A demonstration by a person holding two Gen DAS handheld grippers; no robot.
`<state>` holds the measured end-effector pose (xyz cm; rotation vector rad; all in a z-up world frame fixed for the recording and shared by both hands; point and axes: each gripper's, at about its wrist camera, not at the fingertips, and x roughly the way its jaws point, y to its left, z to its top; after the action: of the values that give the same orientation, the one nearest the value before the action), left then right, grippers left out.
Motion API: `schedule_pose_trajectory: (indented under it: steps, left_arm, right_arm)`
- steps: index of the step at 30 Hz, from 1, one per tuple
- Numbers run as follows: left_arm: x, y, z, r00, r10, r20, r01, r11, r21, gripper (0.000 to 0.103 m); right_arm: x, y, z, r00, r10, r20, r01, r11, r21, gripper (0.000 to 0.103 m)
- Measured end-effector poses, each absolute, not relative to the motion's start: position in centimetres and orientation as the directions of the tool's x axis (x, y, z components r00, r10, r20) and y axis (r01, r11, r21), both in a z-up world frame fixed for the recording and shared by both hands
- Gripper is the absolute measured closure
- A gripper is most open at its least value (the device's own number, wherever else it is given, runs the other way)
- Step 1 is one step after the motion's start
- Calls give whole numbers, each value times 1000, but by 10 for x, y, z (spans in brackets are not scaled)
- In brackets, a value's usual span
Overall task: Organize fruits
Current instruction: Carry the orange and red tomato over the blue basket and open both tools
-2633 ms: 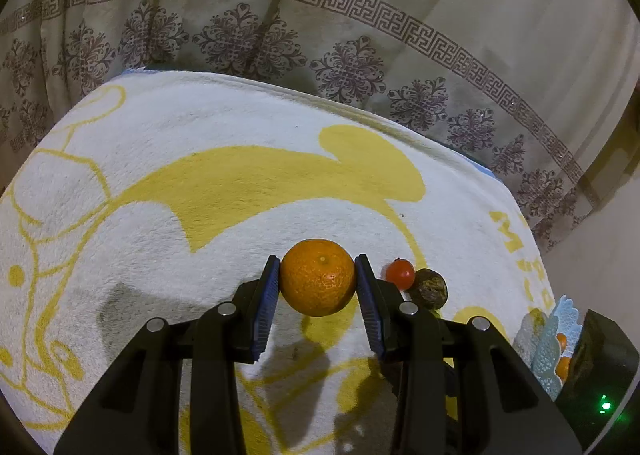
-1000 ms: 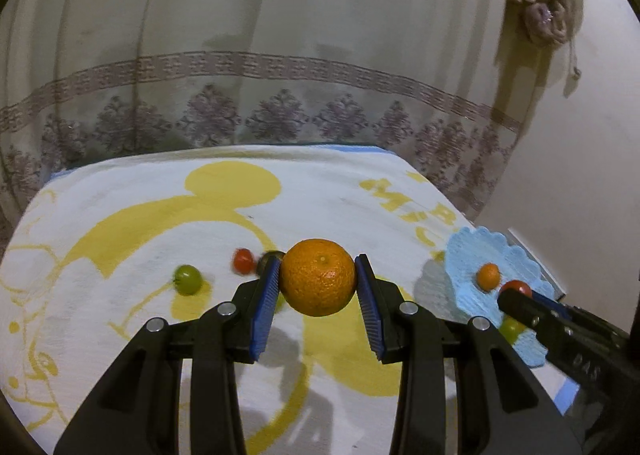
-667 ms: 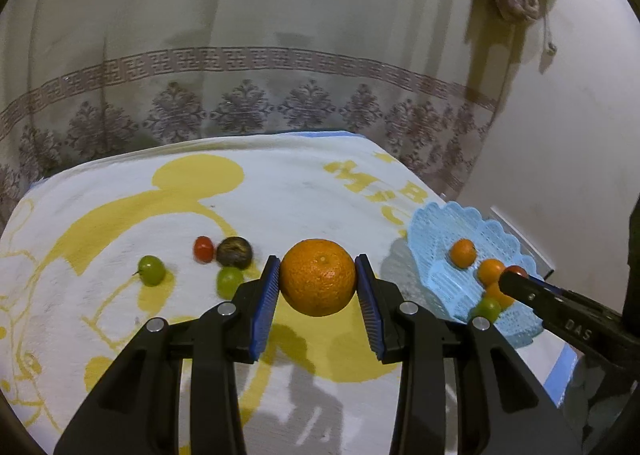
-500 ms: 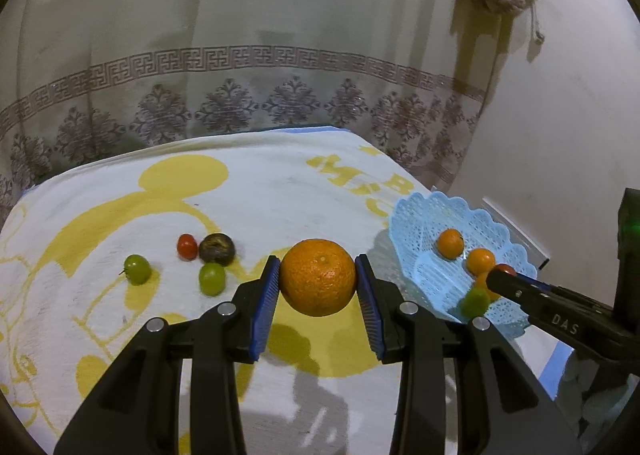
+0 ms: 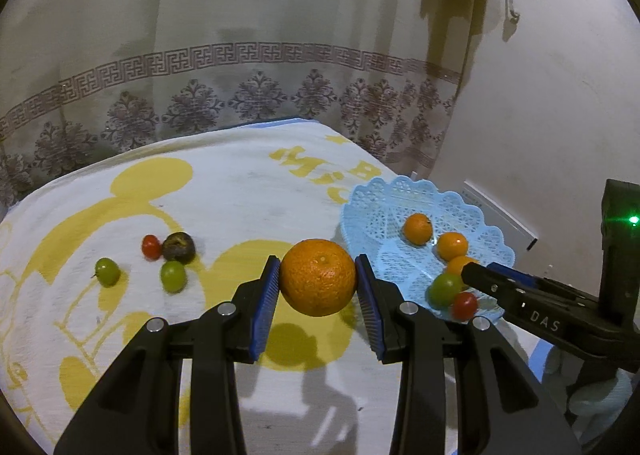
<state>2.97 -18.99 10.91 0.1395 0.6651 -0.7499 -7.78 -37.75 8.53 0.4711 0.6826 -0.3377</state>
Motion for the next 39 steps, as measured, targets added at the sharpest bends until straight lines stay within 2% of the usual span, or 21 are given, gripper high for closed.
schedule_pose_trajectory:
  steps: [3,6,9,22,24,25,26,29,30,34,37,39]
  left_arm:
    - [26,-199,109,529,-593,-608,682,723,-111,64]
    - [21,-209,109,517,-600,-611,696,710,-109,64]
    - [17,-220,108,504,-606,-616,707,699,-108,64]
    - [10,-253,98,451,-608,-654,734,669,-115,64]
    - [10,-254,96,450,-604,-657,731,672,-117,54]
    - [9,-254,97,460,-603,-652,727,677,-113,40]
    - [8,-253,98,475,-600,-644,723,683,-105,36]
    - [9,-251,102,488,-599,-635,719,688,-97,36]
    - [9,-250,102,494,-596,-634,715,693,-94,35]
    - [13,-245,103,511,-580,-634,694,714,-92,18]
    - [16,-240,103,519,-571,-636,680,727,-97,17]
    - [16,-238,104,526,-566,-636,673,733,-96,13]
  right_arm:
    - [-83,-383,88,738,-159,-655,451,839,304,56]
    - [-88,-390,91,747,-187,-638,466,832,301,47]
    - [-93,-394,92,753,-207,-625,475,828,298,45]
    - [-96,-403,84,760,-205,-617,477,821,314,41]
    - [-97,-404,84,761,-206,-615,478,819,317,41]
    - [-98,-405,84,761,-206,-615,479,818,319,41]
    - [-98,-406,84,762,-206,-614,479,816,322,41]
    - [-100,-408,83,764,-206,-612,482,812,329,40]
    - [-100,-408,84,765,-206,-611,482,812,330,36]
    - [-101,-406,85,769,-208,-604,478,814,329,34]
    - [-101,-401,87,773,-209,-598,472,820,324,33]
    - [-101,-398,88,777,-213,-592,469,824,319,27]
